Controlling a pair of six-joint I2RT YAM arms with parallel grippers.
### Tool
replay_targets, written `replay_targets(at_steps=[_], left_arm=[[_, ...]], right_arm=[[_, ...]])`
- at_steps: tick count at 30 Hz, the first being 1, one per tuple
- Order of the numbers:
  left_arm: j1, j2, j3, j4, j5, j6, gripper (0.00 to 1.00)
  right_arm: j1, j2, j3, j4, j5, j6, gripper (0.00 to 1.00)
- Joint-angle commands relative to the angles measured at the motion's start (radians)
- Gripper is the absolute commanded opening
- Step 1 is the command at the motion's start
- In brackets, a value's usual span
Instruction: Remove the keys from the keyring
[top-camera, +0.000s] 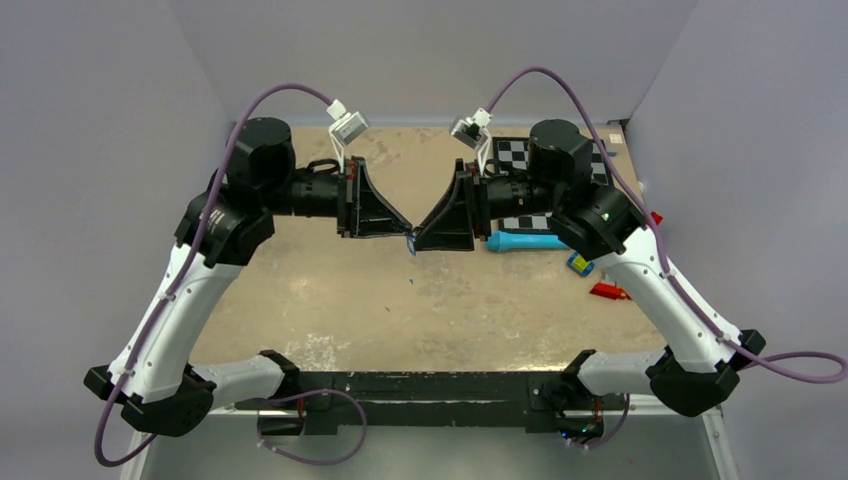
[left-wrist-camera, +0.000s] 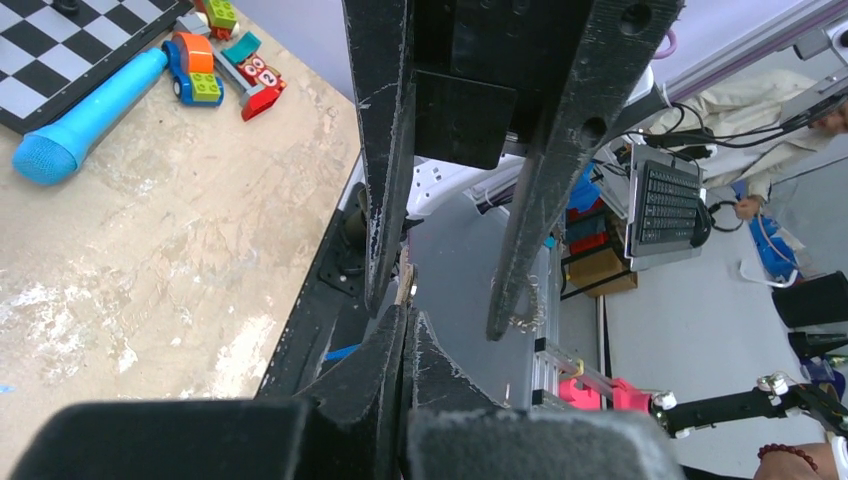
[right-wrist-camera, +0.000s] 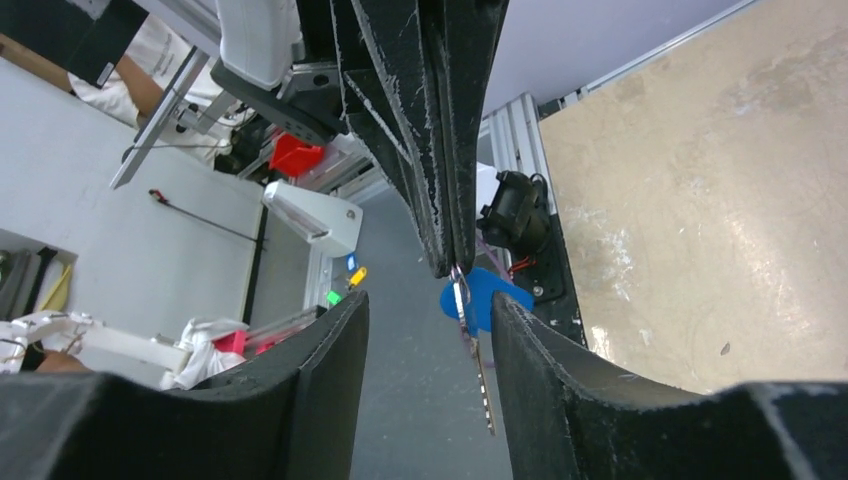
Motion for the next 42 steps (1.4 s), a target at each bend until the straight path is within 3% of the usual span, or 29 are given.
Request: replay_targets(at_steps=[1,6,18,30,42], left_arm=[[-0.005,-0.021,0.022,0.042,-0.021,-0.011,0.0],[-0.005,-0.029,0.023,0.052,-0.023,-0.019,0.0],[-0.004,-0.037,0.022,0.051,-0.012,-0.028,0.0],[-0.005,-0.046,0.013,0.056,-0.032,-0.033,0.0],[-0.005,-0.098,-0.101,0.238,-0.101,-0.177,0.0]], right_arm=[[0.001,-0.01,0.035,0.027,-0.031,-0.002,0.52],[-0.002,-0.018,0.033,0.029,-0.031,-0.003,0.49],[-0.009,-0.017,0.026,0.067,-0.031,0.018,0.29],[-0.009,-0.012,0.021,0.099,-0.043,0.041,0.02],[-0.009,-0.018,-0.01,0.221,-0.014,0.123,0.0]])
